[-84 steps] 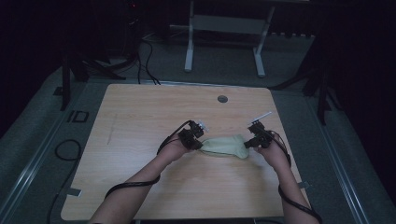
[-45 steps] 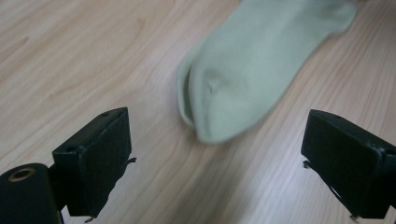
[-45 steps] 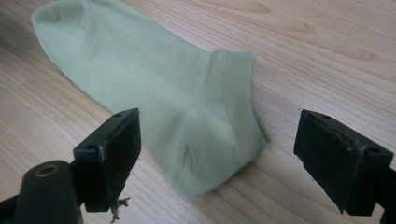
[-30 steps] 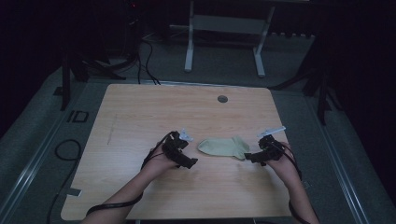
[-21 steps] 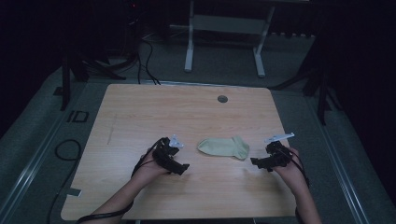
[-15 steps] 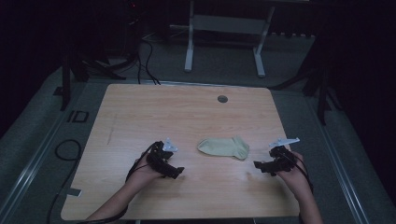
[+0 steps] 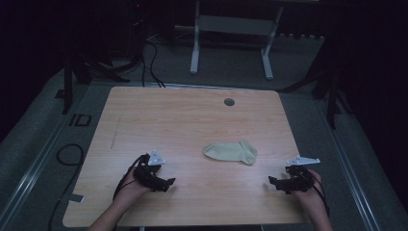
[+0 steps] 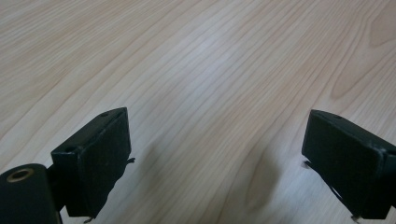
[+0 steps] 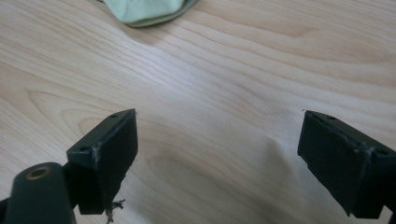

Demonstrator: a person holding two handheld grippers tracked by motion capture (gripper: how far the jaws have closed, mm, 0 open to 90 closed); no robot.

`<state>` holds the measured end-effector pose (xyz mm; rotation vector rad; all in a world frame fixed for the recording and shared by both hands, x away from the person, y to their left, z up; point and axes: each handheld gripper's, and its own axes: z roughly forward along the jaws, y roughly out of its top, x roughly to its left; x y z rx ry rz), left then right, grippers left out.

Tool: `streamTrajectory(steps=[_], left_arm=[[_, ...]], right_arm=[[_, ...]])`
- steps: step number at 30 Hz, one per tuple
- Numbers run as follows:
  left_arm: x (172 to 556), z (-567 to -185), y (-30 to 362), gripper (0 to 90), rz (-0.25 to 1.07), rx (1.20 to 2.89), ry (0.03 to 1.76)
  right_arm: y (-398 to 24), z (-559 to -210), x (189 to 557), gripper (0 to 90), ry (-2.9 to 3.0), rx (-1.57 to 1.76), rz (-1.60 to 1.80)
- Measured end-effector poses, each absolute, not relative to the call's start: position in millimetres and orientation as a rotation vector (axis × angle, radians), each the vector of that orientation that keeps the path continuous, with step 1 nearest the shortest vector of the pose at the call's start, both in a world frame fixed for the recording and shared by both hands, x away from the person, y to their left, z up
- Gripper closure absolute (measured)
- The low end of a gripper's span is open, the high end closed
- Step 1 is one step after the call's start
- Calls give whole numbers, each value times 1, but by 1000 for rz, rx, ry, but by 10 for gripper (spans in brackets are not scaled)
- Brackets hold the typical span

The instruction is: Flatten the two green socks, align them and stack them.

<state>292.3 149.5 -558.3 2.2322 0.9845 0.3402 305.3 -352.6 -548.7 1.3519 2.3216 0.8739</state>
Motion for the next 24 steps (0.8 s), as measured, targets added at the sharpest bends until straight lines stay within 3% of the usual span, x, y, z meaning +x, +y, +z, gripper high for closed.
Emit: streamTrajectory(steps=[24], left_arm=[[254, -567, 198, 80, 433, 2117, 1103]], right_arm=[[-374, -565, 279, 105, 2126, 1377, 912]])
